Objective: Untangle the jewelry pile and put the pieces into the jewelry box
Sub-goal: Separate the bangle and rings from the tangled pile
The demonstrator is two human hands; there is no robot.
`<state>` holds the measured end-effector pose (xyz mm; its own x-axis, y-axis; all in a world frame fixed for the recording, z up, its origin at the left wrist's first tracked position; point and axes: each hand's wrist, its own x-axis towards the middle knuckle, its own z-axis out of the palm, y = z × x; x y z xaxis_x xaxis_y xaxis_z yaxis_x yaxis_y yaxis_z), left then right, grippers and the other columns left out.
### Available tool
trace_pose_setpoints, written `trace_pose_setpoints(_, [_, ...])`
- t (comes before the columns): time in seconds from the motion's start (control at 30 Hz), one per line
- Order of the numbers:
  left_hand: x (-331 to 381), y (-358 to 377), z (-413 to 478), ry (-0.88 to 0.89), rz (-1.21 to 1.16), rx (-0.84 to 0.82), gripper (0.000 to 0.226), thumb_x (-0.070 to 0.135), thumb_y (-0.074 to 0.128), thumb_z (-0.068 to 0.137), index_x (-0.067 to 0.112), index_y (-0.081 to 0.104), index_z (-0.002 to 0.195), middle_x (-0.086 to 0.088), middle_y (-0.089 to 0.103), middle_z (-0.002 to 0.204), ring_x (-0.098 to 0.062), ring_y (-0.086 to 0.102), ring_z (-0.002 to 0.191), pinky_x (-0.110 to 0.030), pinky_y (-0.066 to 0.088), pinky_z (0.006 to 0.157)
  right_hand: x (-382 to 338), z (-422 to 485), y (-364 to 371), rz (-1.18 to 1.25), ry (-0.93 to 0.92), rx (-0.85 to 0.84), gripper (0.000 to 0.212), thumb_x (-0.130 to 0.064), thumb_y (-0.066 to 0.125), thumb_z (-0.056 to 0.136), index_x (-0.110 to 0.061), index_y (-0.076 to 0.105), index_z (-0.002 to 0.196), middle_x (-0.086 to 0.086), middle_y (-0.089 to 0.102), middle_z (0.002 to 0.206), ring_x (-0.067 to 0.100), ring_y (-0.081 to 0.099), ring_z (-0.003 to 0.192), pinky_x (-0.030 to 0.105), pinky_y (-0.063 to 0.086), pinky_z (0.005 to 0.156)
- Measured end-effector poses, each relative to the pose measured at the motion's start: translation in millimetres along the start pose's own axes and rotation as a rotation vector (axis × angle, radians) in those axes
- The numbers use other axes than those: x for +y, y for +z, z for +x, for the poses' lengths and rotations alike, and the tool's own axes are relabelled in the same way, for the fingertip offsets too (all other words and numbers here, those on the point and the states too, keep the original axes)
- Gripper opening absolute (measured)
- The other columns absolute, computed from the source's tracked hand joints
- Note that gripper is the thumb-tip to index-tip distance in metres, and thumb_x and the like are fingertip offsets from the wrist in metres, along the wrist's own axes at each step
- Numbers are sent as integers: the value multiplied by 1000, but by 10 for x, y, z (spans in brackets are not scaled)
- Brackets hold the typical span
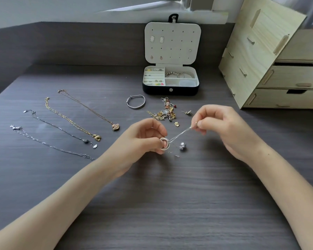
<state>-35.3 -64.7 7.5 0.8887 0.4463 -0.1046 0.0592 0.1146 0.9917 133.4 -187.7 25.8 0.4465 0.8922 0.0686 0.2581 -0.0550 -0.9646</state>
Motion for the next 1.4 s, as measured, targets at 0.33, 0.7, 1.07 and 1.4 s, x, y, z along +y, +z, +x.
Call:
trace_pose_setpoints(0.33, [21, -2, 10, -17, 6, -4, 14, 4, 60, 65, 7, 66, 77, -1, 60, 66, -14, 53, 60, -21, 50, 63, 77, 33, 44, 475, 125, -90, 4, -5, 46, 69, -6, 49, 71, 17, 69, 80, 25, 63, 72, 30, 54, 65])
trace_pose_setpoints(0.7, [50, -18, 17, -88, -68, 9, 15, 1, 51, 62, 4, 63, 71, -3, 54, 61, -13, 47, 54, -23, 50, 55, 98, 3, 248, 465, -32, -28, 4, -8, 44, 77, -9, 43, 80, 6, 64, 71, 13, 49, 58, 20, 40, 55])
trace_pose_setpoints(1.07, [61, -4, 17, -102, 4, -56, 15, 4, 50, 62, 3, 63, 70, -4, 53, 60, -12, 46, 54, -21, 47, 54, 114, -2, 318, 441, -3, -79, 4, -14, 40, 84, -13, 36, 85, 9, 64, 66, 17, 46, 52, 23, 35, 49])
trace_pose_setpoints(1.4, [58, -14, 11, -93, -23, -26, 15, 3, 50, 60, 4, 63, 68, -6, 52, 62, -14, 45, 56, -22, 46, 53, 22, -109, 225, -65, -214, -198, 6, -12, 54, 85, -7, 51, 88, 15, 47, 61, 26, 40, 56, 29, 34, 55])
